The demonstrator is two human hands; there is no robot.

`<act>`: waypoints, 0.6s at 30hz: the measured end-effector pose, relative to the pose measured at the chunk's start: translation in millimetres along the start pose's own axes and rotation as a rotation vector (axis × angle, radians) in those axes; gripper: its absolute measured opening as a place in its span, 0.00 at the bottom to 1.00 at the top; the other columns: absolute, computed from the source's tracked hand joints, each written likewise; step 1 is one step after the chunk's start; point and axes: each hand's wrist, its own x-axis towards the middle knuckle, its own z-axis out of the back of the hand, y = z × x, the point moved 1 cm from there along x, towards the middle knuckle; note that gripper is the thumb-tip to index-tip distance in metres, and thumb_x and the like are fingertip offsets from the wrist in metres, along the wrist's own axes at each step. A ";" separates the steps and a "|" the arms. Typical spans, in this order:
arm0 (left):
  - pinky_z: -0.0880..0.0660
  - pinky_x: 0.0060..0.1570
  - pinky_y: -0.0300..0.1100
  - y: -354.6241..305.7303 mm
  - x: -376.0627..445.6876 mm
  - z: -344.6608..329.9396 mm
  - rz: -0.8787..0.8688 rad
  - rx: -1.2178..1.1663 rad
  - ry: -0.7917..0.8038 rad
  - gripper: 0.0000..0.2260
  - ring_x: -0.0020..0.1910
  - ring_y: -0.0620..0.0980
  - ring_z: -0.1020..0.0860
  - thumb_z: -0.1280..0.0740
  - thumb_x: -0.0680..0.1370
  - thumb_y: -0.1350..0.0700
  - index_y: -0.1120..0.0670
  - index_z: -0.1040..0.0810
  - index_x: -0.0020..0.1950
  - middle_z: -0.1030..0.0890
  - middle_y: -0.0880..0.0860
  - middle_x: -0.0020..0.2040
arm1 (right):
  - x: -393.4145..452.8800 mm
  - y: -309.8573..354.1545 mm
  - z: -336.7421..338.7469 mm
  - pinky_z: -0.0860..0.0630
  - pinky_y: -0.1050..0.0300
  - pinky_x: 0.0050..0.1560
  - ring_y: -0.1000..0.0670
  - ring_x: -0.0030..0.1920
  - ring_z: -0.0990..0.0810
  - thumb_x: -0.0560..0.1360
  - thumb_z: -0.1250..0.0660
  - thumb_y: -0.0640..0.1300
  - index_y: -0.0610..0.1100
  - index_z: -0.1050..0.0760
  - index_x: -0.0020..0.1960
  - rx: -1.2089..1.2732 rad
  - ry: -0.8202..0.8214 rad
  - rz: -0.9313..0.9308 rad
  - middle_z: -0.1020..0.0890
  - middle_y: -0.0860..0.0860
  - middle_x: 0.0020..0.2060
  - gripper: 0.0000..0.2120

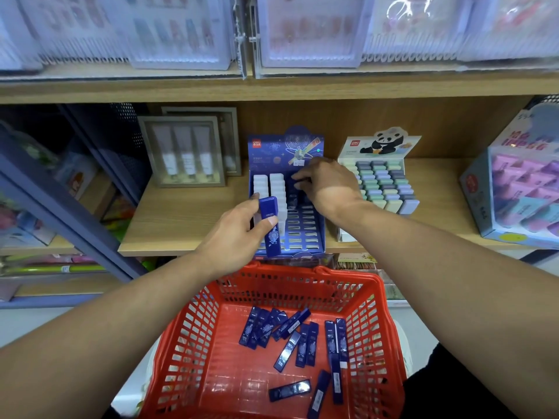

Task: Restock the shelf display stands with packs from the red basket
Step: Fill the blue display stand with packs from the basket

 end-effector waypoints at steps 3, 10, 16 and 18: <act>0.25 0.59 0.51 0.5 1.5 0.1 -0.064 0.087 -0.041 0.14 0.56 0.48 0.23 0.39 0.82 0.44 0.53 0.21 0.53 0.21 0.49 0.52 | -14.7 -4.4 8.8 0.27 0.62 0.48 0.54 0.52 0.19 0.79 0.31 0.49 0.54 0.16 0.55 0.210 -0.049 0.047 0.17 0.60 0.48 0.07; 0.30 0.52 0.45 -7.6 3.4 -3.6 -0.162 0.188 -0.083 0.12 0.50 0.47 0.27 0.34 0.81 0.48 0.45 0.30 0.39 0.25 0.45 0.43 | -65.0 19.5 30.1 0.20 0.53 0.35 0.44 0.39 0.16 0.76 0.27 0.48 0.50 0.16 0.49 0.809 0.218 0.158 0.15 0.47 0.40 0.03; 0.34 0.71 0.47 -14.9 2.8 -6.6 -0.115 0.174 -0.056 0.13 0.72 0.46 0.32 0.34 0.80 0.45 0.49 0.22 0.62 0.26 0.48 0.70 | -56.1 8.6 25.6 0.20 0.53 0.40 0.47 0.38 0.18 0.77 0.28 0.43 0.47 0.20 0.49 0.641 0.189 0.134 0.17 0.48 0.38 0.02; 0.45 0.78 0.43 -13.1 1.1 -8.1 -0.106 0.271 0.007 0.24 0.79 0.44 0.45 0.36 0.82 0.45 0.51 0.33 0.77 0.38 0.46 0.80 | -47.3 -6.5 23.7 0.25 0.63 0.40 0.52 0.38 0.21 0.78 0.29 0.42 0.50 0.23 0.50 0.507 0.095 0.041 0.20 0.53 0.39 0.05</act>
